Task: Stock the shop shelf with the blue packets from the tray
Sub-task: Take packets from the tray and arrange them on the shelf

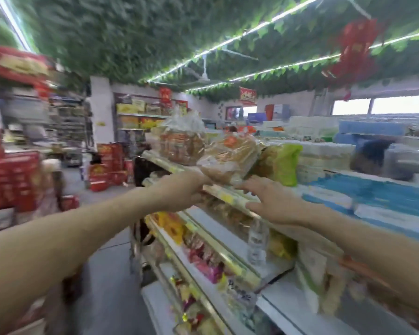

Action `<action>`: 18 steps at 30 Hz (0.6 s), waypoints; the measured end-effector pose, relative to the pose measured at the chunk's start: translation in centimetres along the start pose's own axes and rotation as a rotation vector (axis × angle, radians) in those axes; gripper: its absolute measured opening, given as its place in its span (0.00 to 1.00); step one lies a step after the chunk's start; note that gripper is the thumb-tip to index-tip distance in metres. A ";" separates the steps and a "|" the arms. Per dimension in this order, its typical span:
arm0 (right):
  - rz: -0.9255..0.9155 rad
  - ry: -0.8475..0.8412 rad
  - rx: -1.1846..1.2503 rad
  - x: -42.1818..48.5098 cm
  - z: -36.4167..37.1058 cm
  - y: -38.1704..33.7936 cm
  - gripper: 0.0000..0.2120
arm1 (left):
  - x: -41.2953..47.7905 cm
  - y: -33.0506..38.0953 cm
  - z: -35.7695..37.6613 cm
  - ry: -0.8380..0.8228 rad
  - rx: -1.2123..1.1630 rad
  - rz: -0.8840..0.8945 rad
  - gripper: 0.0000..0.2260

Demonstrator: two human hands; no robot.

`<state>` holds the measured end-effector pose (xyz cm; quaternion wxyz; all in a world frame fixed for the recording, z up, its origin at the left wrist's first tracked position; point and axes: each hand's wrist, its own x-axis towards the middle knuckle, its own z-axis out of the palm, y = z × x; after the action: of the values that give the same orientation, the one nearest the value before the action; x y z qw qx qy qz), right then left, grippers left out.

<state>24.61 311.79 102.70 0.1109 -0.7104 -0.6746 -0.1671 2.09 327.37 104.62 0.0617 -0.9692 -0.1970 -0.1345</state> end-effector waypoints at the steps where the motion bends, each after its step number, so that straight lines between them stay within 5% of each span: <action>1: -0.054 -0.026 0.011 2.0 1.6 -3.5 0.23 | -3.6 -3.0 0.2 -0.017 0.011 -0.062 0.19; 9: -0.543 -0.334 0.287 9.6 18.4 -35.1 0.19 | -38.6 -18.4 9.0 -0.130 -0.002 -0.691 0.20; 13: -0.673 -0.554 0.446 6.2 27.2 -50.4 0.23 | -56.0 -19.8 15.2 -0.226 -0.123 -1.007 0.12; 18: -0.782 -0.701 0.389 0.7 34.9 -61.7 0.16 | -68.5 -17.7 20.7 -0.375 -0.334 -1.138 0.17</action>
<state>-33.75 329.88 66.67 -0.0612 -0.3868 -0.9028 0.1777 -60.76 322.12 66.49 -0.2076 -0.7160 -0.6665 -0.0027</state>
